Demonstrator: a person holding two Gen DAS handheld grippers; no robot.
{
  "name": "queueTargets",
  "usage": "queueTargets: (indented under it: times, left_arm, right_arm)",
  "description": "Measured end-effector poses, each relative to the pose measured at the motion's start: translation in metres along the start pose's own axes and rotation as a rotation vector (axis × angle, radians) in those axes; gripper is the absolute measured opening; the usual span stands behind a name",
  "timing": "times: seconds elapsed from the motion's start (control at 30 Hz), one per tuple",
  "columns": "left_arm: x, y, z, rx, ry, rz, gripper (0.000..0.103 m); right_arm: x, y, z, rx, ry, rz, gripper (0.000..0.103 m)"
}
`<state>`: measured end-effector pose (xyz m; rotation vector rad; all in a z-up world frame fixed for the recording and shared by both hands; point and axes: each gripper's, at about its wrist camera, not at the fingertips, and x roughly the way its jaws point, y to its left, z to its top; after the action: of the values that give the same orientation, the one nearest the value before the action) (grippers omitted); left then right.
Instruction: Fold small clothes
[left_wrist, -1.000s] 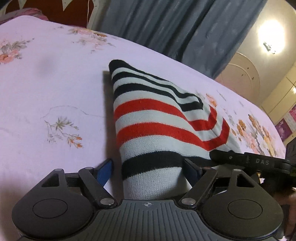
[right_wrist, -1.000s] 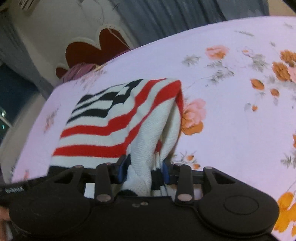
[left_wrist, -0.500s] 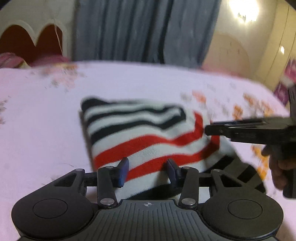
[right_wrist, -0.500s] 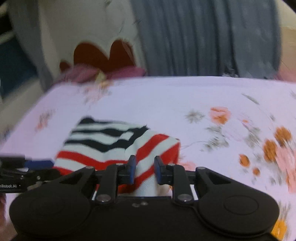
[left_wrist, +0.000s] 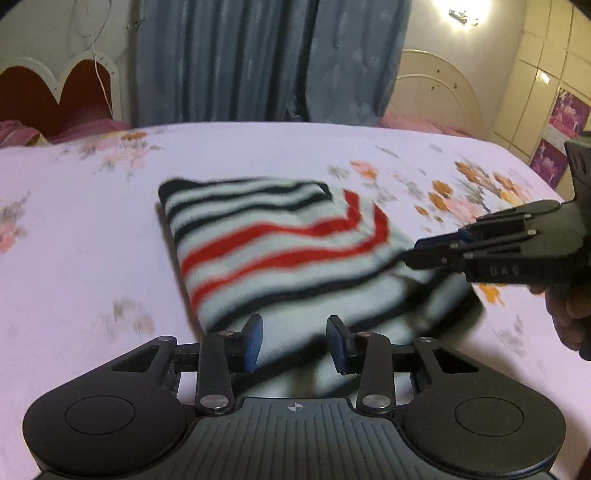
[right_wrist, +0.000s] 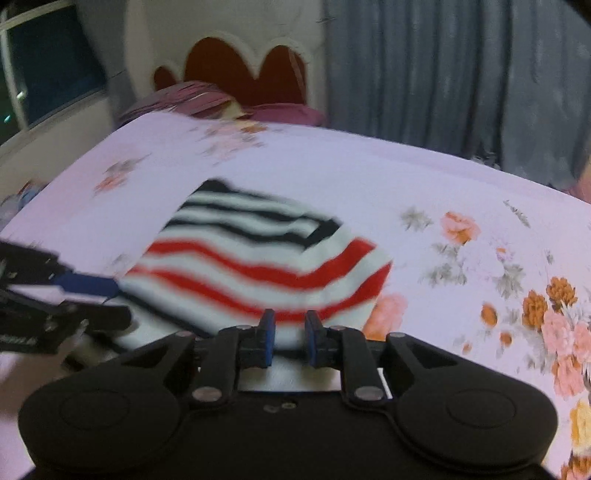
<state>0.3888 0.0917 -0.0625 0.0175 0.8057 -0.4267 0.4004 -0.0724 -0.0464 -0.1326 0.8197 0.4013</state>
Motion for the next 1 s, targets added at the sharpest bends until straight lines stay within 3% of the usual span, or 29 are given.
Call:
queueTargets:
  times: [0.13,0.27,0.57,1.0]
  left_arm:
    - [-0.006,-0.010,-0.028,-0.015,0.037,0.028,0.038]
    - [0.002,-0.010,-0.041,-0.057,0.034,0.039,0.038]
    - [0.007,-0.011,-0.047,-0.058,0.005,0.063,0.037]
    - [0.002,-0.026,-0.042,-0.038,0.008,0.151,0.038]
  right_arm:
    - [-0.016,0.016,-0.028,-0.065,0.029,-0.036,0.015]
    - [-0.004,0.027,-0.048,-0.182,0.089,-0.116,0.009]
    - [-0.003,0.009,-0.058,-0.048,0.053,-0.099,0.004]
    - [-0.006,0.017,-0.065,-0.108,0.036,-0.134,0.005]
